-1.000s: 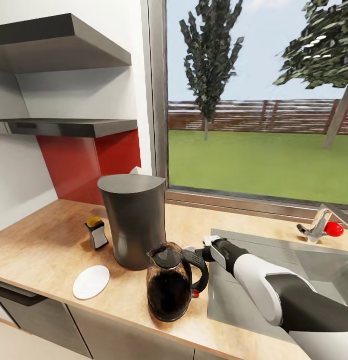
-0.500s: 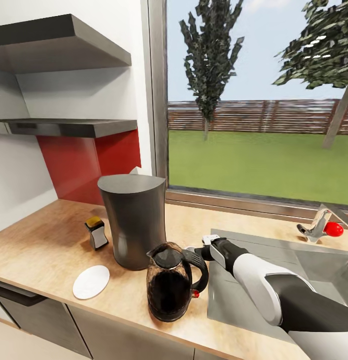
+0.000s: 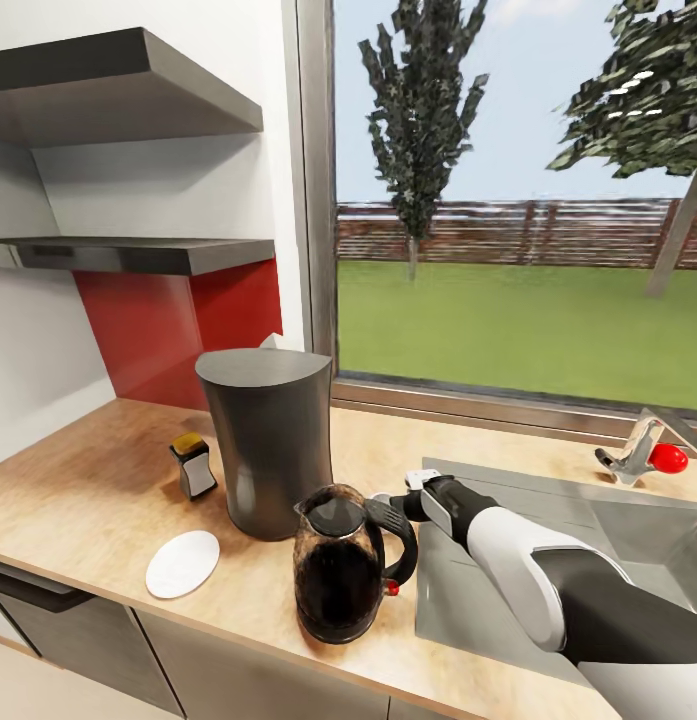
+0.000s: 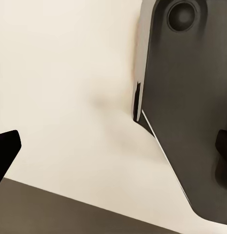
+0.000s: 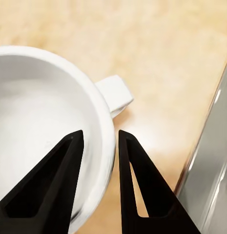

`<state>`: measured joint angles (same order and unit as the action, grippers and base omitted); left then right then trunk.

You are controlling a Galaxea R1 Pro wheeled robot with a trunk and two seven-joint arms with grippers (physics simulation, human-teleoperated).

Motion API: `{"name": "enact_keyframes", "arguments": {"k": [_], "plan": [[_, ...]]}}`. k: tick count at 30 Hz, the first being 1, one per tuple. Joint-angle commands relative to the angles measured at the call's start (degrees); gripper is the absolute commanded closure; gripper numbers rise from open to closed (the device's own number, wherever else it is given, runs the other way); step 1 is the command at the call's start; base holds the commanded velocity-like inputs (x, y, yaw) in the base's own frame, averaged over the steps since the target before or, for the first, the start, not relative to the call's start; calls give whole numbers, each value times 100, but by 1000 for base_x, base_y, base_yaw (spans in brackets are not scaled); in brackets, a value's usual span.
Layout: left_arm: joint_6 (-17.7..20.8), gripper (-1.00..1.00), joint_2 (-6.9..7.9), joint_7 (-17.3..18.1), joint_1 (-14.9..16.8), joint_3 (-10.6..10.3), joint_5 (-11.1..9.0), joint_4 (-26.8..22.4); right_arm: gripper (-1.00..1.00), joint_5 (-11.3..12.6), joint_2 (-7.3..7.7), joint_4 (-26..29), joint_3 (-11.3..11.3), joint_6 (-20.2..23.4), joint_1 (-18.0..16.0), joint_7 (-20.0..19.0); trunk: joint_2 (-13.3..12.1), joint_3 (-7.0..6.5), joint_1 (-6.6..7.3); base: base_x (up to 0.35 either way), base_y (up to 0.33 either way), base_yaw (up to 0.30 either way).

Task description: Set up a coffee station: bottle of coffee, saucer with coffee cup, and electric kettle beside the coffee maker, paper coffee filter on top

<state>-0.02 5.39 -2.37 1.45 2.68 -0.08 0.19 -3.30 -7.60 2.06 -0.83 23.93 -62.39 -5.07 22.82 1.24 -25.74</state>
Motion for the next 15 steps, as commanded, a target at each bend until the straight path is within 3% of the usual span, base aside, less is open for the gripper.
{"name": "enact_keyframes", "arguments": {"k": [1,5,15], "plan": [[0,-100,3,-9,5,17,0,2,100,-66,3,18,37,32,-1,-20,11,14,-4,0,0,0],[-5,-100,3,-3,5,6,10,0,100,-66,-2,59,31,35,-1,-20,11,14,-4,0,0,0],[-6,-100,-4,13,5,13,21,-27,100,-73,38,1017,3,61,-1,33,11,14,-4,0,0,0]]}}
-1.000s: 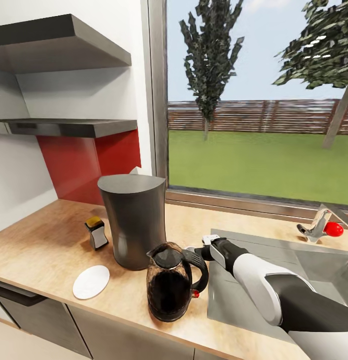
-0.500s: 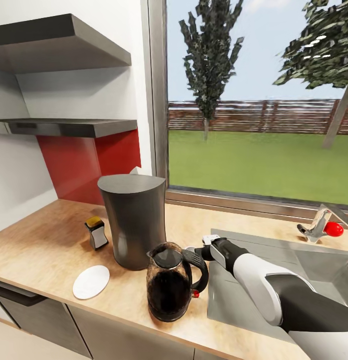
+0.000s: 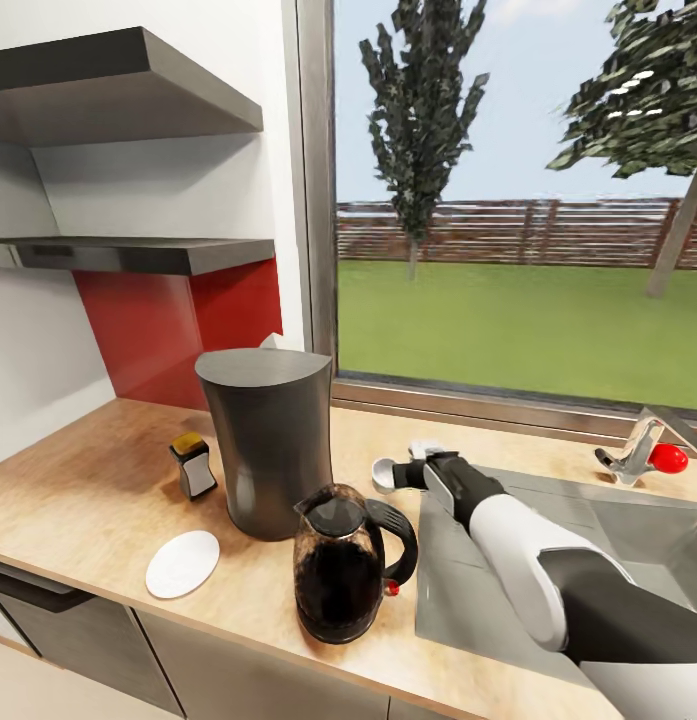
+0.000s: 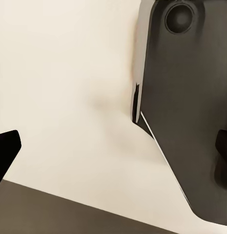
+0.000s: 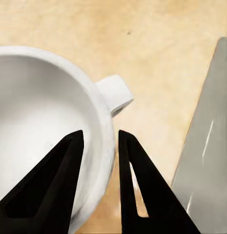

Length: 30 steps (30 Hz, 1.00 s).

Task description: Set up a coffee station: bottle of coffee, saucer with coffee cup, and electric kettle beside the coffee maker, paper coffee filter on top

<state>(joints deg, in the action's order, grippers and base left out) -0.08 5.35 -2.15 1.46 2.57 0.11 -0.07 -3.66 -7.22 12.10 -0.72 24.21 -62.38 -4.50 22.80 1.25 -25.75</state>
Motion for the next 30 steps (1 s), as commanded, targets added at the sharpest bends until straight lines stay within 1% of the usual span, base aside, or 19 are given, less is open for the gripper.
{"name": "enact_keyframes", "arguments": {"k": [1,2,3,14,19,28,29,30], "plan": [[-1,-100,0,-8,4,24,2,-1,100,-37,20,155,-9,41,-3,-21,12,13,-4,0,0,0],[-1,-100,0,-7,4,24,3,-1,100,-38,30,226,-9,44,-3,-20,12,13,-4,0,0,0],[-1,-100,10,-6,4,24,2,-1,100,-38,64,504,-10,64,-3,-18,12,13,-4,0,0,0],[-1,-100,40,-12,18,32,6,-10,100,-37,105,1545,-9,431,-3,-16,12,13,-4,0,0,0],[-2,-100,43,-14,21,33,6,-10,100,-31,115,1631,-10,573,-3,-16,12,13,-4,0,0,0],[-14,-100,54,-21,21,33,3,-10,100,-30,123,1645,-20,594,-3,-25,12,13,-4,0,3,0],[-16,-100,57,-22,21,33,1,-10,100,-30,150,1646,-60,601,-3,-25,12,13,-4,0,168,-49],[-18,-100,59,-23,21,41,-13,-10,100,-30,206,1646,-391,628,-3,-25,12,13,-4,-50,95,-293]]}}
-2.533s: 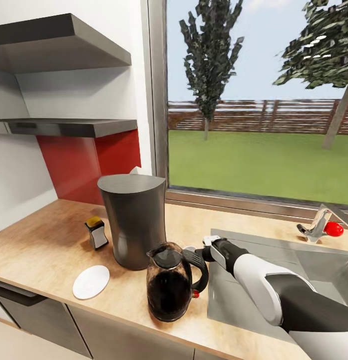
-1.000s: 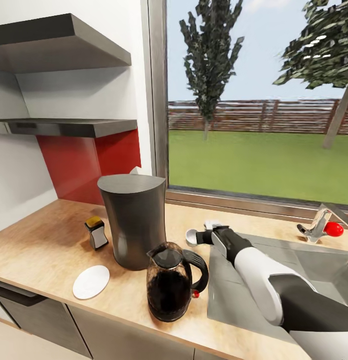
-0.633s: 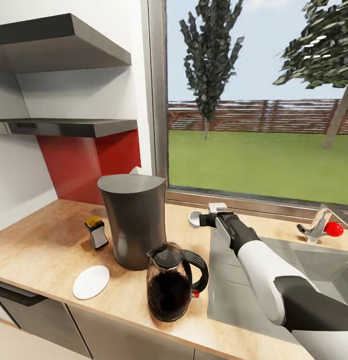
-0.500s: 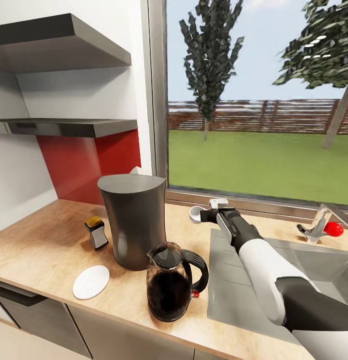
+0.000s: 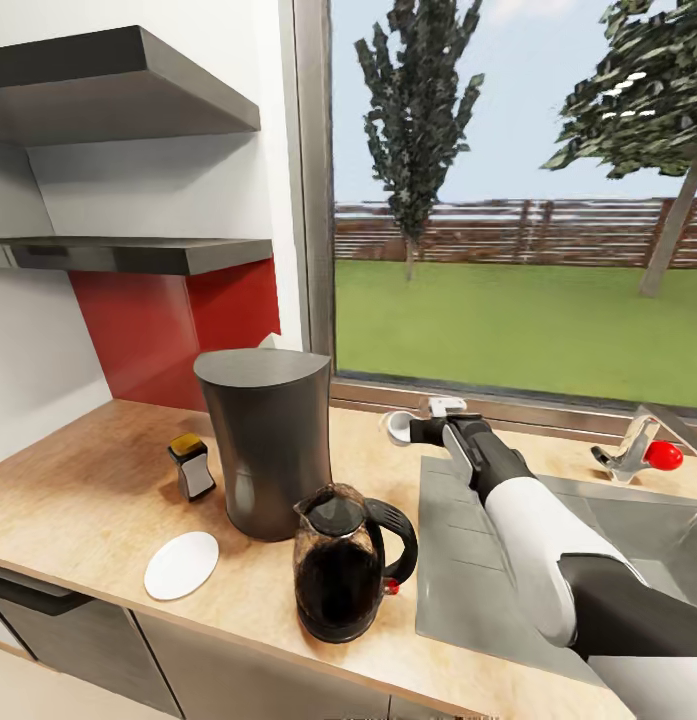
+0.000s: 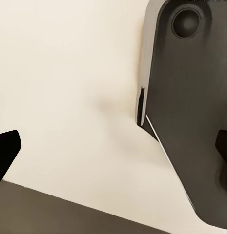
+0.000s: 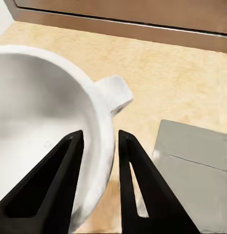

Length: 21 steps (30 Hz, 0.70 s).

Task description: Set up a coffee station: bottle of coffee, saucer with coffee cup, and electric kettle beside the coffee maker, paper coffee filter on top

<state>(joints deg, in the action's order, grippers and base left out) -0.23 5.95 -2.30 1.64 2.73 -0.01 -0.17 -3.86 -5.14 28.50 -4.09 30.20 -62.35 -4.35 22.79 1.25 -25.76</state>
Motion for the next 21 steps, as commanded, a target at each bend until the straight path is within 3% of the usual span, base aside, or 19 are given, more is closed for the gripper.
{"name": "enact_keyframes", "arguments": {"k": [1,21], "plan": [[-3,-100,-4,-7,3,25,3,-1,100,-10,-1,7,-58,29,-5,-40,14,13,-3,-32,61,-295],[-3,-100,2,-7,3,17,-2,-1,100,-2,-4,-1,-57,29,-4,-40,14,13,-3,-2,4,-298]]}}
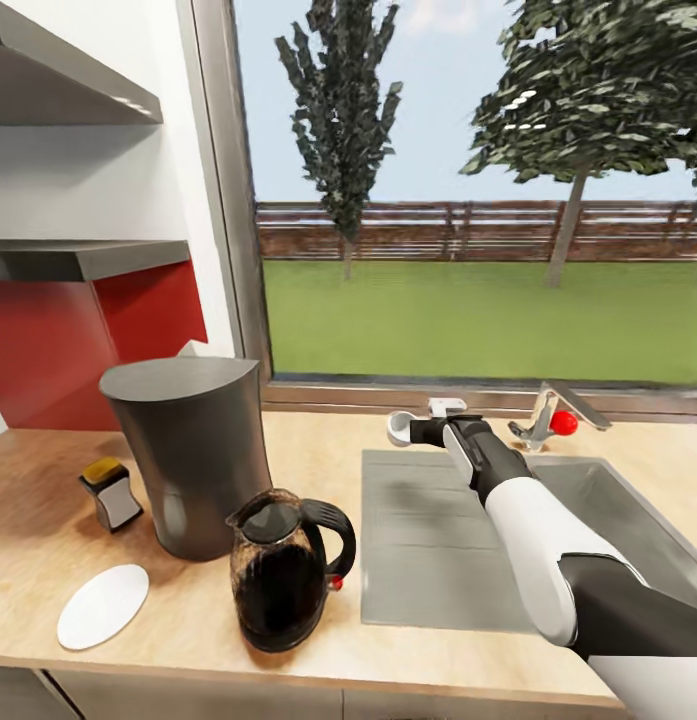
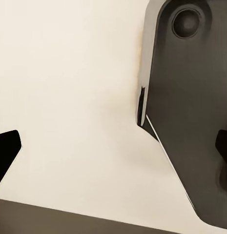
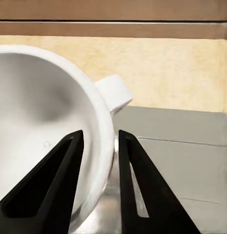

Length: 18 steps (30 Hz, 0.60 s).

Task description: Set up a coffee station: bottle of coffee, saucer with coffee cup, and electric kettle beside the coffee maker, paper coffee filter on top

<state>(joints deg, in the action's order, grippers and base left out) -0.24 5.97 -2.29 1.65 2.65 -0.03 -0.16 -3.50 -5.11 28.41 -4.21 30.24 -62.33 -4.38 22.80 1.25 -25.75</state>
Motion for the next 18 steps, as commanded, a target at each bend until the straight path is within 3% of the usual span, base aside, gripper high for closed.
{"name": "enact_keyframes", "arguments": {"k": [1,6,18], "plan": [[-2,-100,0,-8,2,25,1,-2,100,-39,-8,7,-45,26,-6,-37,13,13,-4,-9,0,-299],[-2,-100,-16,-8,2,25,-5,-2,100,-41,-8,6,-45,26,-7,-37,13,13,-4,-172,0,-299],[-2,-100,-26,-8,0,17,12,-1,100,-39,-17,4,-37,26,-7,-37,13,13,-4,-329,59,-299]]}}
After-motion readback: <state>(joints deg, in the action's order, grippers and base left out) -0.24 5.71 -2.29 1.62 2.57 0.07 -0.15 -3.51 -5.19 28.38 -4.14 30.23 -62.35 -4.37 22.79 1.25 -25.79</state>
